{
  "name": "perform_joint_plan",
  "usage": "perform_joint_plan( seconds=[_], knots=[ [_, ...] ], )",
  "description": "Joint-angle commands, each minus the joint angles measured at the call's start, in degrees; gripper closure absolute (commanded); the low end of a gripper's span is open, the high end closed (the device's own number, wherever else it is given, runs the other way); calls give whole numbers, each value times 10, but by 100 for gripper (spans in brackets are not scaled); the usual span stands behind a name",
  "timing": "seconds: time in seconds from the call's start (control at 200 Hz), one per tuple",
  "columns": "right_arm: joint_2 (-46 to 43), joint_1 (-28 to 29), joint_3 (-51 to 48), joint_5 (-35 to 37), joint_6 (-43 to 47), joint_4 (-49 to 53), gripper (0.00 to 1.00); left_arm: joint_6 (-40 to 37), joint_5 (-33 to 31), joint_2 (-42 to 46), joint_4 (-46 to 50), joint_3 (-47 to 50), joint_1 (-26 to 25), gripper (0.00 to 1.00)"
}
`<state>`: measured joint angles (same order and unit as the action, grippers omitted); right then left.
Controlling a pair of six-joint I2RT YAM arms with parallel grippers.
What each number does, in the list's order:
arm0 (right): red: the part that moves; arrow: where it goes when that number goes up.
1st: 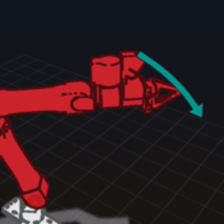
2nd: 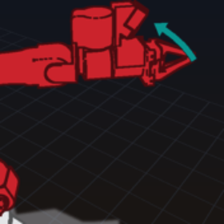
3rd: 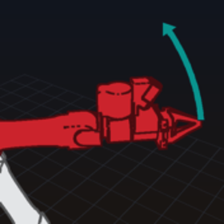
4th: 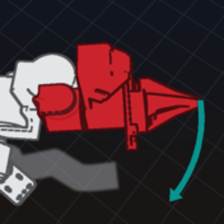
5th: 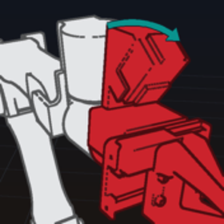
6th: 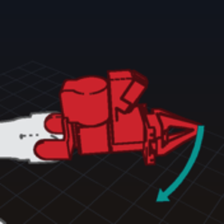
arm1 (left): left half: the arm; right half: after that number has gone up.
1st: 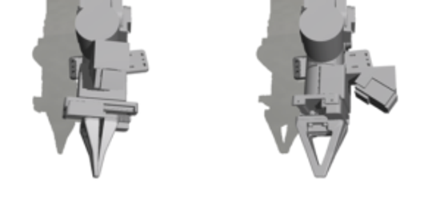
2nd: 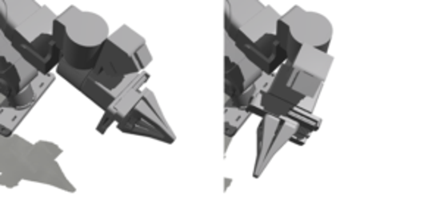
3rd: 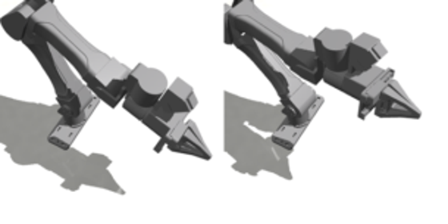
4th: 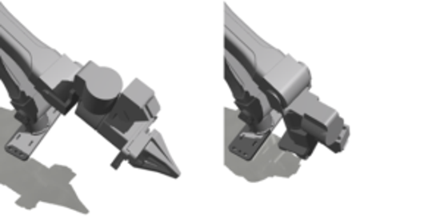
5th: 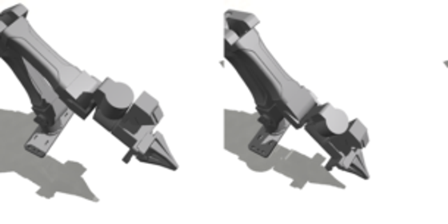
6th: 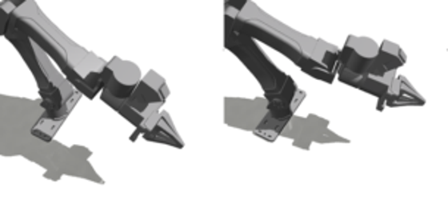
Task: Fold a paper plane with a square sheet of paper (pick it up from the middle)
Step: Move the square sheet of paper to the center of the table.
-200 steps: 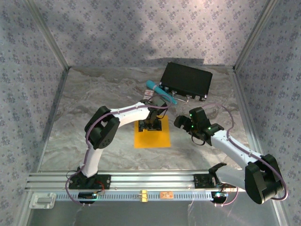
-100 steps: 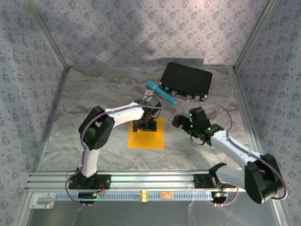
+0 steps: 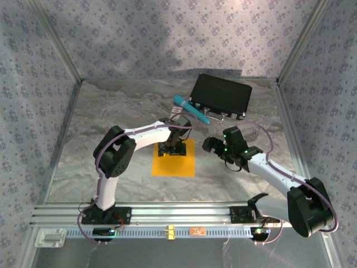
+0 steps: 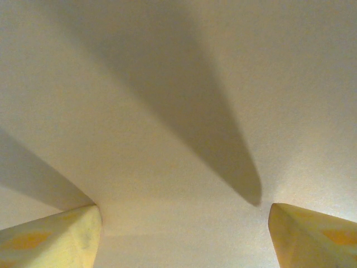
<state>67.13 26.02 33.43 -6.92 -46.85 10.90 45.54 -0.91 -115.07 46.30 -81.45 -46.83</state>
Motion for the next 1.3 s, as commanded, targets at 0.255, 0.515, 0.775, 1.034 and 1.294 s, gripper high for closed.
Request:
perform_joint_plan(
  seconds=[0.255,0.515,0.775,1.034,1.294],
  knots=[
    [-2,6,13,-5,14,15,1,11,-4,16,-1,-21,-9,20],
    [-10,8,10,-1,11,15,1,14,-13,-8,14,-22,-9,21],
    [-10,9,11,1,11,18,1,13,-11,-21,6,-5,-10,21],
    [-5,9,15,5,11,21,1,14,13,-38,-15,8,-7,21],
    [-2,8,20,13,11,28,1,16,-7,-49,0,9,-8,21]
  ],
)
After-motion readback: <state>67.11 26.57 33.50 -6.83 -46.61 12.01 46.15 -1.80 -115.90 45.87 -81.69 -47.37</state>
